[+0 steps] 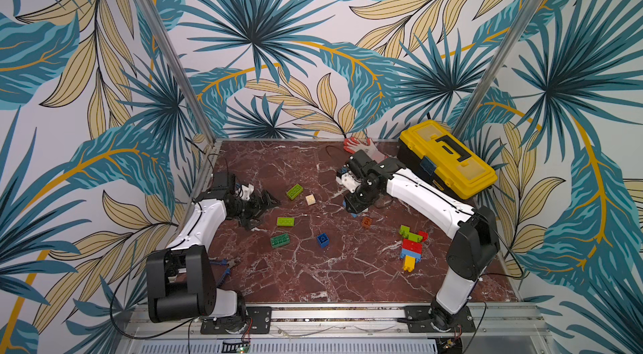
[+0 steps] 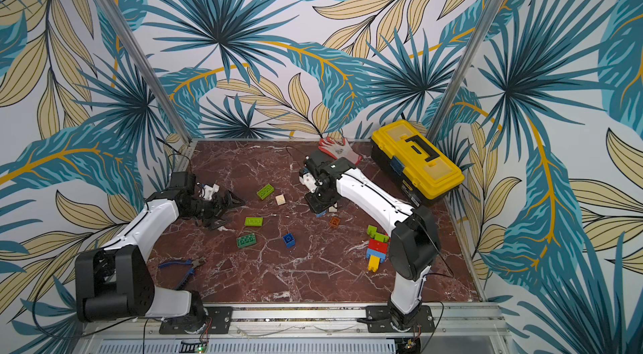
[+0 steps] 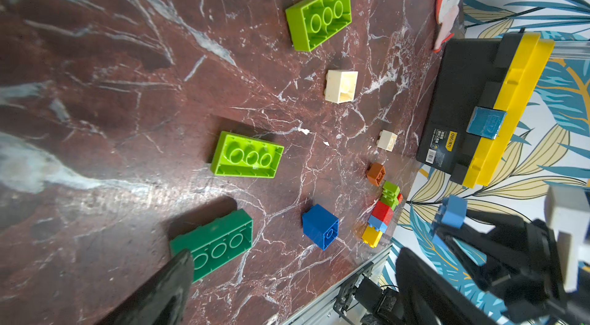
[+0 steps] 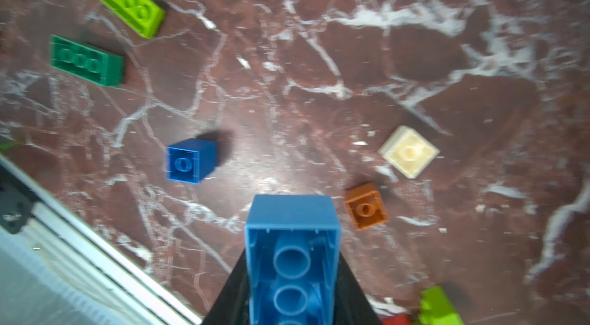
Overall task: Assemble a carrot with lego
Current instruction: Assemble the lego brick with the lego brick.
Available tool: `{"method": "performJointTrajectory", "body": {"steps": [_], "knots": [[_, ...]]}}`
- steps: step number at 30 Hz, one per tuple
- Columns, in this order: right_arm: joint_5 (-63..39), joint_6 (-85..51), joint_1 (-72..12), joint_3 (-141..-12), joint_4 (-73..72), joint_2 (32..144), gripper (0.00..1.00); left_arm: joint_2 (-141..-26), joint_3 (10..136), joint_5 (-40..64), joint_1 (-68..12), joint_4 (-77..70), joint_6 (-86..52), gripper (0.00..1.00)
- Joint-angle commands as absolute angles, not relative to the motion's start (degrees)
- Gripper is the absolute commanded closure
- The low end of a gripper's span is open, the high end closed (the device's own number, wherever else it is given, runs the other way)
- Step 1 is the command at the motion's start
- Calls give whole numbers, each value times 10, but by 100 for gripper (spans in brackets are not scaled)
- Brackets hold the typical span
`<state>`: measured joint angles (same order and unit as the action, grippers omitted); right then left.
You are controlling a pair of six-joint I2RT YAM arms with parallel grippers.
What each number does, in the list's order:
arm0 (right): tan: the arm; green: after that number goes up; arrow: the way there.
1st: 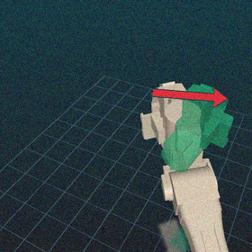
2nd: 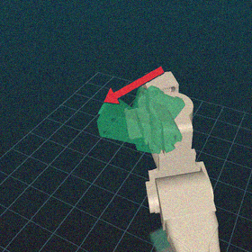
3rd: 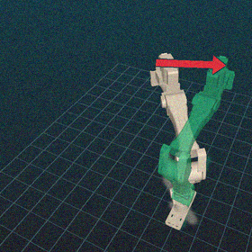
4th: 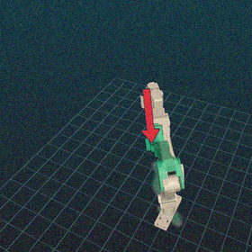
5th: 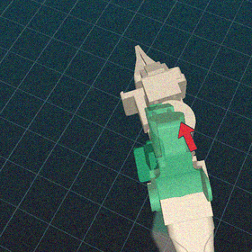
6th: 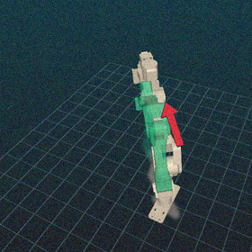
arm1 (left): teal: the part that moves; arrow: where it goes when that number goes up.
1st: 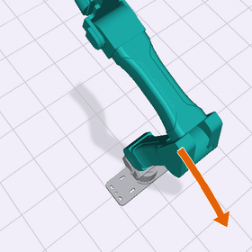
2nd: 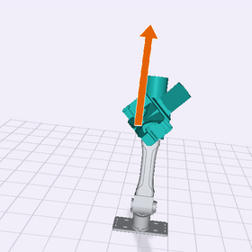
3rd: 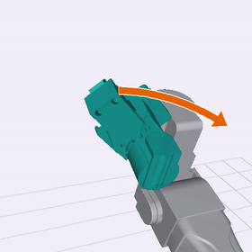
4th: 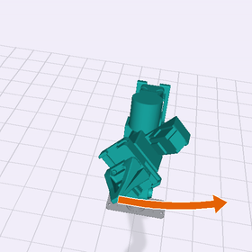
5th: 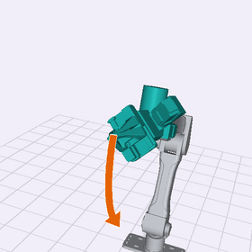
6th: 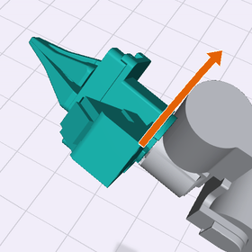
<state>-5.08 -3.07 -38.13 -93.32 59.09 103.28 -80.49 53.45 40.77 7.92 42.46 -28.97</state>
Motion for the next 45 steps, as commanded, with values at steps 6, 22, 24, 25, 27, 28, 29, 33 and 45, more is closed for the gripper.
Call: {"method": "performJointTrajectory", "body": {"steps": [6, 22, 24, 25, 27, 28, 29, 33, 45], "knots": [[-4, -219, -494, -966, 578, 1118, 71, -783, 525, 390, 63, 419, -303, 1], [32, -262, -541, -997, 581, 1186, 71, -789, 528, 416, 46, 419, -296, 1], [31, -259, -541, -993, 578, 1185, 71, -788, 528, 416, 46, 419, -296, 0], [32, -259, -541, -990, 576, 1184, 71, -788, 528, 415, 47, 419, -295, 1], [29, -262, -543, -981, 569, 1182, 71, -787, 527, 414, 46, 420, -295, 1], [29, -262, -545, -978, 567, 1181, 71, -787, 528, 413, 46, 420, -295, 1], [30, -262, -546, -975, 565, 1180, 71, -787, 527, 412, 47, 419, -295, 1], [26, -265, -550, -954, 550, 1174, 71, -788, 528, 412, 47, 419, -295, 1], [27, -262, -554, -927, 525, 1176, 71, -787, 528, 410, 46, 419, -294, 1]]}}
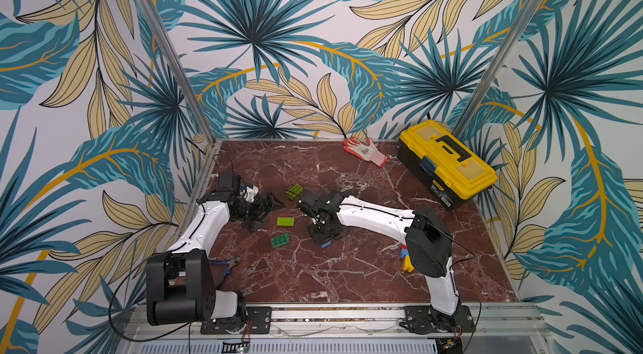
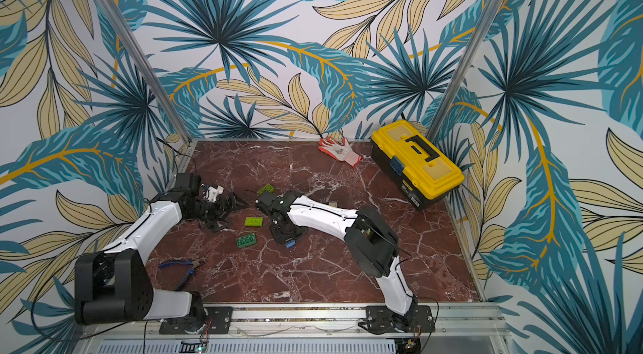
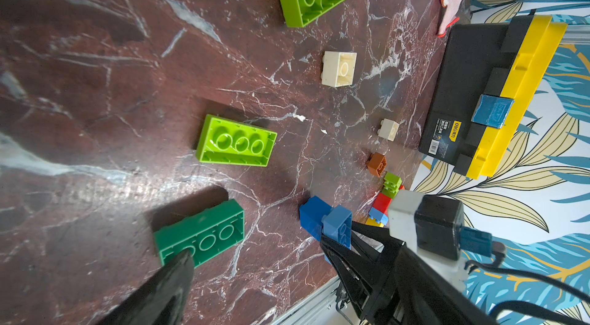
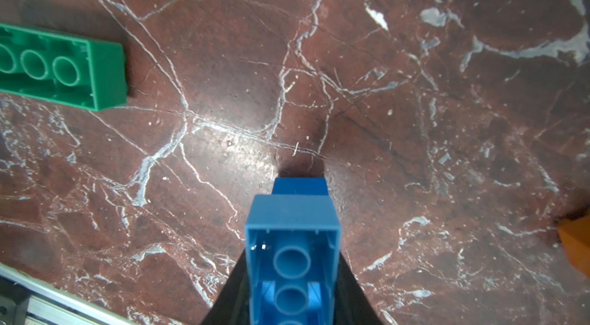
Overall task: Assemble a carrot with lego
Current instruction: Assemble the lego brick with the lego brick.
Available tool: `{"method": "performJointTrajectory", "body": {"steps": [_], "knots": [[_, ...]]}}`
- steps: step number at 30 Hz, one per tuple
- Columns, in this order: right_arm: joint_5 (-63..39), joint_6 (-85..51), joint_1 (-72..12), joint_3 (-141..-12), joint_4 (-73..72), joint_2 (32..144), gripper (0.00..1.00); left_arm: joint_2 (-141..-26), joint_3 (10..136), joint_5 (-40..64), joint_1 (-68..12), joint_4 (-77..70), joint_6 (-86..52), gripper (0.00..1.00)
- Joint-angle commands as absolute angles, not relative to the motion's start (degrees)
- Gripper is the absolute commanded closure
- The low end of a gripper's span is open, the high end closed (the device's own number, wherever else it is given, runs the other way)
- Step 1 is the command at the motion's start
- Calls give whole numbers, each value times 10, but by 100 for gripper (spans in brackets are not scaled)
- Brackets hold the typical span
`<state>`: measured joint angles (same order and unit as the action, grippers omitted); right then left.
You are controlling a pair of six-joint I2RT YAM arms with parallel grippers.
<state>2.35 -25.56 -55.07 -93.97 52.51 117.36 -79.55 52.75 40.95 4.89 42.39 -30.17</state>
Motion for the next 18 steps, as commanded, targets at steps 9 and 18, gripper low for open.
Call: {"method": "performJointTrajectory", "body": {"steps": [9, 18], "knots": [[29, -268, -554, -905, 522, 1177, 71, -789, 528, 410, 47, 419, -294, 1], [39, -273, -554, -921, 553, 1219, 71, -789, 528, 410, 47, 419, -294, 0]]}}
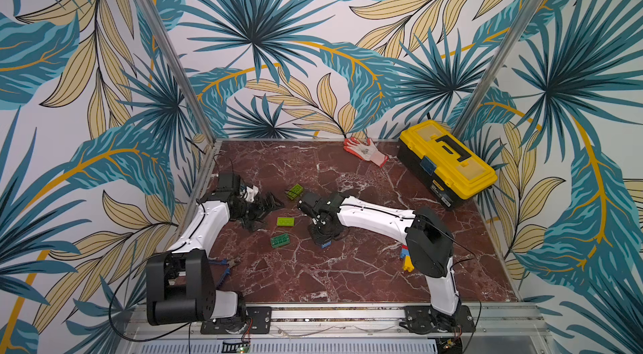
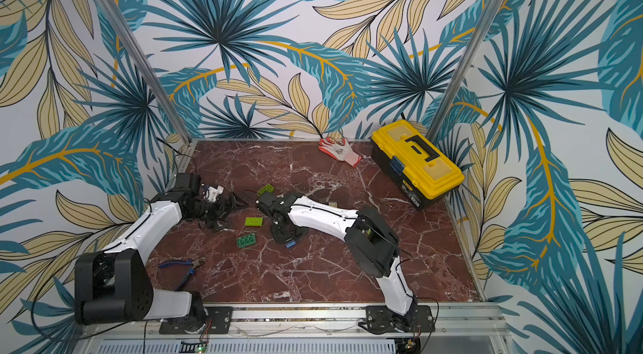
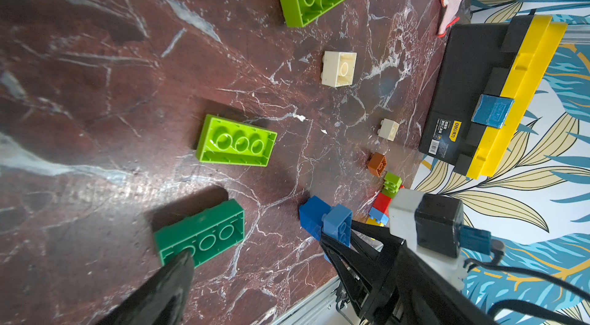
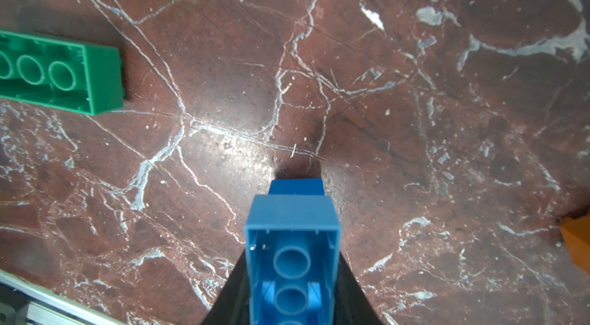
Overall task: Assemble a carrot with lego
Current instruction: Assemble the lego brick with the lego brick.
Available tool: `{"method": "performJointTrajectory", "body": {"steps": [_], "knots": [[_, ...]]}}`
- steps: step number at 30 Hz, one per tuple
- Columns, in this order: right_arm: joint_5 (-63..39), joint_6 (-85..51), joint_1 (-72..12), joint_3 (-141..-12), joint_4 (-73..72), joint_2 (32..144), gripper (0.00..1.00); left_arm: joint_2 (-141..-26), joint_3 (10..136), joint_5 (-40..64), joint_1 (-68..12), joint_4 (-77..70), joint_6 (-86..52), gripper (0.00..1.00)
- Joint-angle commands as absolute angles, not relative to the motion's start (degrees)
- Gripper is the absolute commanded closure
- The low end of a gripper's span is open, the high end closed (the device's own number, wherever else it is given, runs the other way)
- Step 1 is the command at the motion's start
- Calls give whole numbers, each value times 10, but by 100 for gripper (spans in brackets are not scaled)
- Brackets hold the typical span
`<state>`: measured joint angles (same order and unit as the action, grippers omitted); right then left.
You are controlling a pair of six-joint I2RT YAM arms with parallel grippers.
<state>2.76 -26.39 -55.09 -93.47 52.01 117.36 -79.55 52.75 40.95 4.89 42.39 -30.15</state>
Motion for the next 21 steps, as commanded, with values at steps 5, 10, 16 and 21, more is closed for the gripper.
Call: {"method": "performJointTrajectory", "body": {"steps": [5, 10, 16, 21], "knots": [[47, -272, -554, -922, 567, 1226, 71, -789, 528, 411, 47, 420, -294, 1], [67, -266, -559, -949, 604, 1250, 71, -789, 528, 410, 47, 419, -294, 1], [78, -266, -564, -957, 622, 1261, 71, -789, 528, 410, 47, 419, -294, 1], [81, -260, -563, -931, 604, 1241, 71, -791, 528, 410, 47, 419, -294, 1]]}}
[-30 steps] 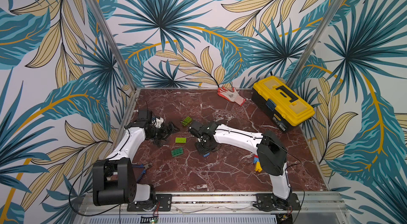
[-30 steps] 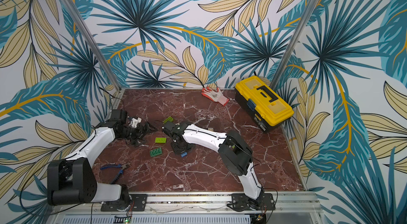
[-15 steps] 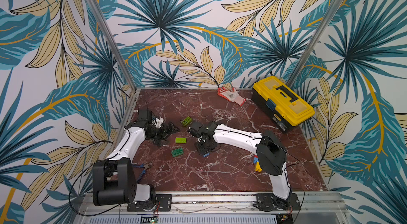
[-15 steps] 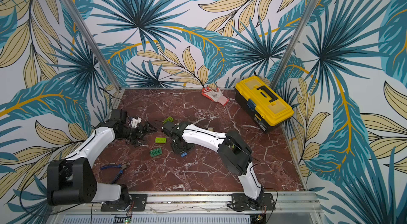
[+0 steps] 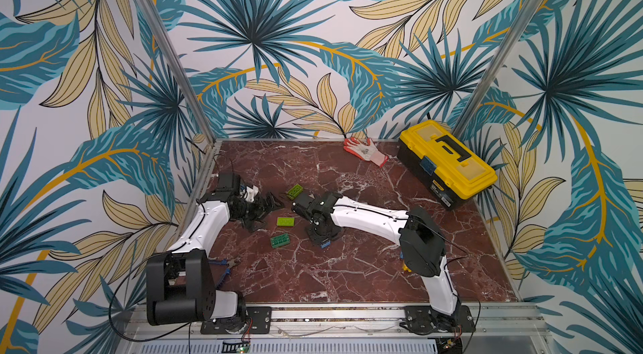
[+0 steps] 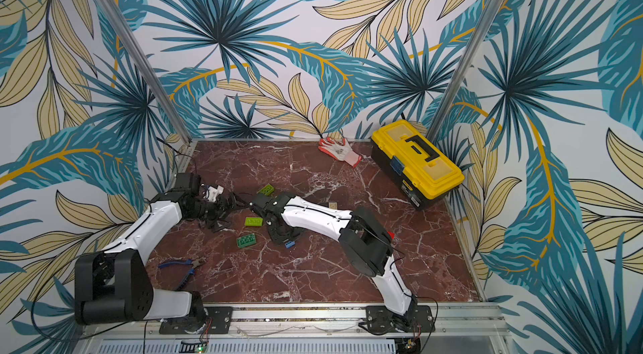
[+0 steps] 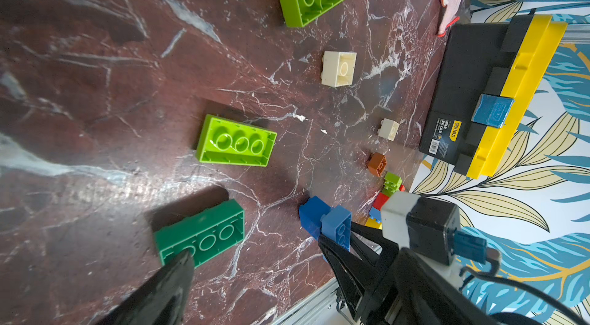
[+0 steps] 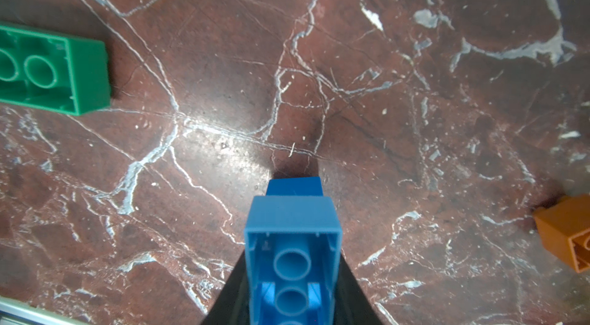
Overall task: Assemble a carrot with lego
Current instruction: Assemble the lego brick with the lego brick.
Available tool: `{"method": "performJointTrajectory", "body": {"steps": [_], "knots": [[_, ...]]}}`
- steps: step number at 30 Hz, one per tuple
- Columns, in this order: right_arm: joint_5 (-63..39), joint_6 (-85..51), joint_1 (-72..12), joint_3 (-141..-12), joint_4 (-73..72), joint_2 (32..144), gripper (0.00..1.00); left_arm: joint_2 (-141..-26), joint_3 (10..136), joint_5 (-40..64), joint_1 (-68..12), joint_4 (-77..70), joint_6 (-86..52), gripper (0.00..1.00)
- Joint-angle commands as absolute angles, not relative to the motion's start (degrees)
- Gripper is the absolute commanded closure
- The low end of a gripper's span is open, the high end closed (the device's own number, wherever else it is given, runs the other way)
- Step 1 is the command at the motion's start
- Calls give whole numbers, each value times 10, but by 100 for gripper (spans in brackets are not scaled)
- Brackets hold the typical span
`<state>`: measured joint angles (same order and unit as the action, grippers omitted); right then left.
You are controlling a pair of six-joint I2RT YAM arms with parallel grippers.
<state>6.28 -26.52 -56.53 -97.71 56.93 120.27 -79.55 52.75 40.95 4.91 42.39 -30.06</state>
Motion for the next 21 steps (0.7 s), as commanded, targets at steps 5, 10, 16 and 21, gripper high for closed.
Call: {"method": "performJointTrajectory", "body": {"steps": [5, 10, 16, 21], "knots": [[70, -236, -557, -911, 589, 1224, 71, -791, 528, 409, 47, 419, -294, 1], [49, -228, -554, -916, 586, 1232, 71, -790, 528, 407, 48, 420, -294, 1], [8, -267, -554, -918, 583, 1252, 72, -791, 528, 406, 48, 419, -294, 1], [-10, -309, -555, -896, 586, 1260, 72, -792, 529, 407, 48, 420, -294, 1]]}}
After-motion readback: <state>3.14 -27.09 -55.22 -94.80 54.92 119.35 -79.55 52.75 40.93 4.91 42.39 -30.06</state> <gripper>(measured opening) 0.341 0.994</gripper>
